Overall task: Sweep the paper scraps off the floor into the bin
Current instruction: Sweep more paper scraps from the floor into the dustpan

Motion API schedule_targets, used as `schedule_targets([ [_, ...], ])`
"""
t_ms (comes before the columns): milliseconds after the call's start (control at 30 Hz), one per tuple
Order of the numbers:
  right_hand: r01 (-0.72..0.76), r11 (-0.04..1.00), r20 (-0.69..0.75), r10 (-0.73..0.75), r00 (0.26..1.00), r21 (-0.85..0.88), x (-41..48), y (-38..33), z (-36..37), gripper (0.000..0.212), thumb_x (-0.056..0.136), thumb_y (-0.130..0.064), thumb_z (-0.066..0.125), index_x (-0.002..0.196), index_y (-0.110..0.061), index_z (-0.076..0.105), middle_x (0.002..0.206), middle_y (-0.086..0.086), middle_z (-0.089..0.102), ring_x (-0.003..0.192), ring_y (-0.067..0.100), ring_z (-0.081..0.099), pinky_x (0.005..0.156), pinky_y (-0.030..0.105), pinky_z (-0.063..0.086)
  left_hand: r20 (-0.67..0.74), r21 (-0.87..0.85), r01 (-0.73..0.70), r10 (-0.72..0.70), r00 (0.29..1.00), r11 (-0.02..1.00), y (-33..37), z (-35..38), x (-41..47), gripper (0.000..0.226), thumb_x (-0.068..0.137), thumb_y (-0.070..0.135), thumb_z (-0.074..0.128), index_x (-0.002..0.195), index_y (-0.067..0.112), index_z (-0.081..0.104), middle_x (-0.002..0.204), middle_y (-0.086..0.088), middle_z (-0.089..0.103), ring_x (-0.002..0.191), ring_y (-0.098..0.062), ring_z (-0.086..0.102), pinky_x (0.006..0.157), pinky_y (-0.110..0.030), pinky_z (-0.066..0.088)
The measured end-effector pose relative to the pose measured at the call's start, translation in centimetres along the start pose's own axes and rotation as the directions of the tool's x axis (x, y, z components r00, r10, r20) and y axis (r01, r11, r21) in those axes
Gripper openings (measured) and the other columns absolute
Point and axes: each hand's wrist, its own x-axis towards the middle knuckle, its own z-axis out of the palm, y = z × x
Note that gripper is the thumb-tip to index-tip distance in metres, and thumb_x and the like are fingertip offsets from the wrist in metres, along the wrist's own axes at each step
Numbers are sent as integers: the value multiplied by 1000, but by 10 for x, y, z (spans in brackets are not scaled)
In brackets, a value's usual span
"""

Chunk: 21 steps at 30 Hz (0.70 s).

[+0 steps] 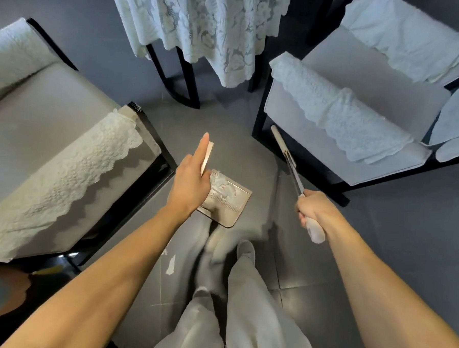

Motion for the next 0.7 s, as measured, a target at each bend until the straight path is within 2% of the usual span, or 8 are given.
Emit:
schedule_targets([
  [67, 0, 999, 14, 1, 1000, -35, 6, -18, -16, 50, 71, 4, 50, 120, -1, 53, 81, 17, 58, 79, 31, 53, 72, 37, 47, -16, 26, 14, -13, 1000, 1000, 10, 1, 25, 76, 94, 8, 51, 152, 33, 8, 96, -7, 49, 85, -15, 43, 73, -17, 27],
  [200, -7, 999, 74, 9, 997, -31, 3, -61, -27, 13, 79, -1, 49, 90, -4, 56, 71, 14, 58, 72, 29, 55, 69, 34, 47, -76, 54, 43, -38, 996, 998, 24, -11, 66, 77, 94, 8, 50, 152, 34, 6, 96, -10, 48, 82, -18, 44, 74, -27, 31],
  [300, 49, 989, 121, -33, 992, -136, -1, -88, -22, 9, 80, -6, 55, 80, -3, 64, 75, 12, 63, 64, 25, 57, 53, 22, 43, -100, 76, 59, -52, 994, 995, 26, -24, 86, 77, 94, 9, 50, 152, 33, 5, 98, -7, 46, 83, -17, 44, 75, -28, 32],
  [367, 63, 987, 160, -39, 986, -150, -2, -104, -17, 11, 78, -7, 57, 78, -2, 66, 73, 10, 63, 64, 22, 58, 52, 21, 41, -99, 94, 55, -45, 994, 994, 22, -32, 95, 77, 95, 10, 50, 153, 32, 5, 98, -7, 47, 84, -16, 44, 76, -27, 33],
  [433, 42, 997, 190, -30, 981, -63, 0, -115, -11, 17, 76, -6, 56, 84, 0, 70, 74, 11, 63, 69, 24, 59, 58, 26, 45, -85, 100, 48, -40, 996, 994, 15, -39, 102, 78, 94, 9, 51, 152, 32, 5, 98, -8, 48, 85, -16, 44, 77, -27, 33],
  [533, -2, 997, 224, -15, 974, 77, 2, -135, 1, 13, 81, -8, 55, 81, -3, 67, 59, 7, 59, 57, 18, 54, 61, 28, 44, -76, 64, 45, -40, 996, 997, -1, -50, 113, 78, 93, 8, 53, 152, 33, 8, 98, -8, 49, 84, -18, 45, 77, -25, 31],
  [633, -39, 969, 231, -19, 973, 242, 2, -158, 17, 7, 87, -7, 55, 92, -7, 61, 55, 4, 53, 45, 12, 47, 46, 24, 41, -44, 53, 17, -15, 999, 998, -20, -64, 130, 78, 92, 7, 54, 151, 33, 10, 95, -8, 50, 85, -18, 44, 75, -22, 28],
  [700, -18, 944, 210, -54, 976, 329, 2, -174, 30, 17, 89, -4, 54, 103, -11, 58, 58, 5, 51, 44, 11, 44, 42, 22, 38, -31, 31, 6, -5, 999, 1000, -31, -75, 144, 78, 92, 7, 55, 151, 34, 11, 93, -7, 49, 86, -17, 44, 76, -20, 27],
])
